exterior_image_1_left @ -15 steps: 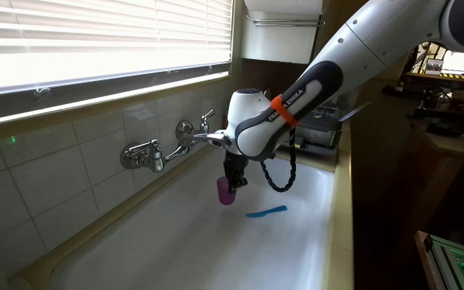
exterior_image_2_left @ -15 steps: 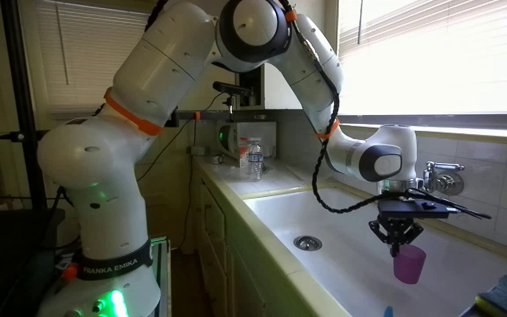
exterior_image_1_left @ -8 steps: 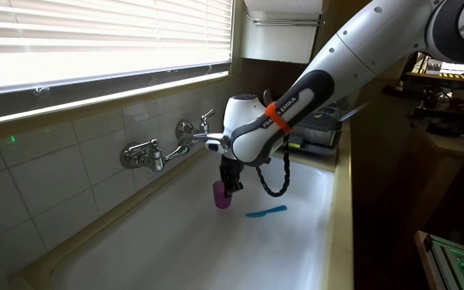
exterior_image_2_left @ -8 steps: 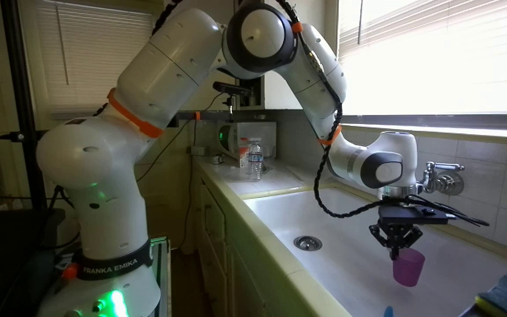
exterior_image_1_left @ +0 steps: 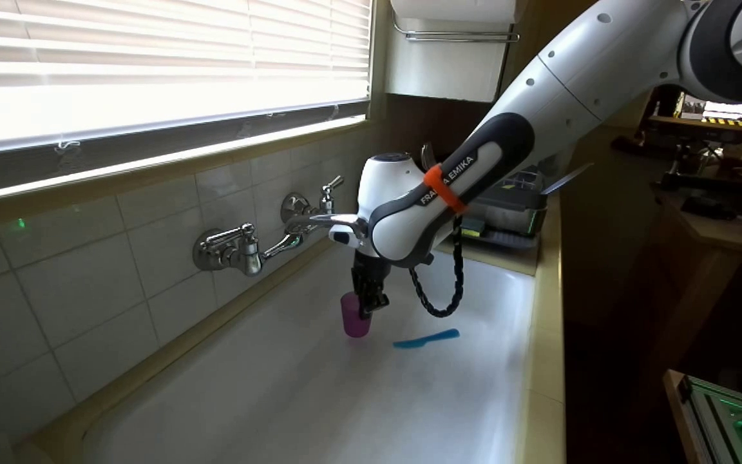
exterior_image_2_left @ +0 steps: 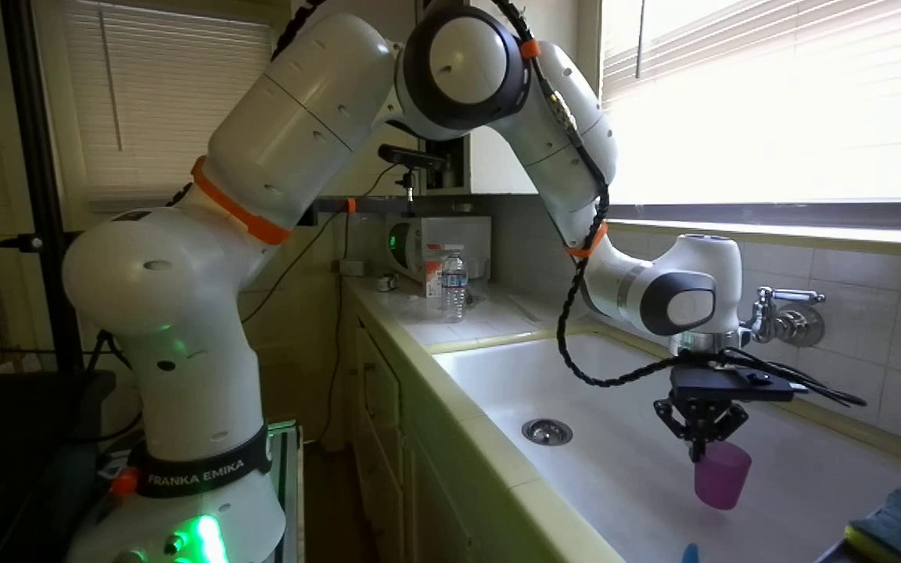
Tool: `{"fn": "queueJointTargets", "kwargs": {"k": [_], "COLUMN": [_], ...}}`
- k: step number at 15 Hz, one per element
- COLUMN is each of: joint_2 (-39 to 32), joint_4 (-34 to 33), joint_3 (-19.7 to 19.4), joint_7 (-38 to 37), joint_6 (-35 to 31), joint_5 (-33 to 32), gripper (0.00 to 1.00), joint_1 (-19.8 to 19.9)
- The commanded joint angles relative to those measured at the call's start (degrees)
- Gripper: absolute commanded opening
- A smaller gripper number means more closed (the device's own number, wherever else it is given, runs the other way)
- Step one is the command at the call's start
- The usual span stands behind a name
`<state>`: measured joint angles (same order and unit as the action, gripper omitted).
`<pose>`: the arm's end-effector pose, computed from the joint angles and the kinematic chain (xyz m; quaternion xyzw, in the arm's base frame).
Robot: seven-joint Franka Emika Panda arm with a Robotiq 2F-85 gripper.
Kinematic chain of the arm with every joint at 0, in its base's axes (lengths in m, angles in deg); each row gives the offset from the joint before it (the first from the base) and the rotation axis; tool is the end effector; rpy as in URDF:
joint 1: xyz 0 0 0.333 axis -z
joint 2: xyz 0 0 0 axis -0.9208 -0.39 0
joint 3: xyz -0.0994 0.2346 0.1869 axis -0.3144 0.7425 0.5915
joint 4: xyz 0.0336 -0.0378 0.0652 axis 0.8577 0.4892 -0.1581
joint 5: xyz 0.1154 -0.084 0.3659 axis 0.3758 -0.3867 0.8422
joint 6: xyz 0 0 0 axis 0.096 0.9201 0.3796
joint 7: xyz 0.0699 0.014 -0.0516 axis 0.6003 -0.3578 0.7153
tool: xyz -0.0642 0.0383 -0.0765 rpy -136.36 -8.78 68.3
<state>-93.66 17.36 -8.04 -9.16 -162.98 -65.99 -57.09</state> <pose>0.6619 -0.0793 0.1745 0.8799 0.4720 0.0435 0.0325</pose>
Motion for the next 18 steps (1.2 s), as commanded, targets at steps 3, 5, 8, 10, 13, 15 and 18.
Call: {"fn": "queueJointTargets", "kwargs": {"k": [3,5,8,10,13,15,18], "joint_2": [-2.7,-3.3,-4.1,-4.4,-4.6,-4.6,-4.8], "joint_4": [-1.9,-2.1,-2.2,-2.3,-2.4,-2.4,-2.5], "joint_3": [1.5,1.4,1.9,2.2,2.3,2.2,1.2], "joint_7": [-1.0,-1.2,-0.8,-0.9,-1.2,-1.5,-2.6], "joint_6": [0.6,0.8,0.3,0.1,0.0,-0.1,-0.6], "joint_5": [0.9,0.7,1.0,1.3,1.4,1.2,0.1], "gripper": [0.01,0.01,0.01,0.01,0.01,0.01,0.01], "joint_1": [1.6,1.8,2.4,2.8,3.0,2.9,2.2]}}
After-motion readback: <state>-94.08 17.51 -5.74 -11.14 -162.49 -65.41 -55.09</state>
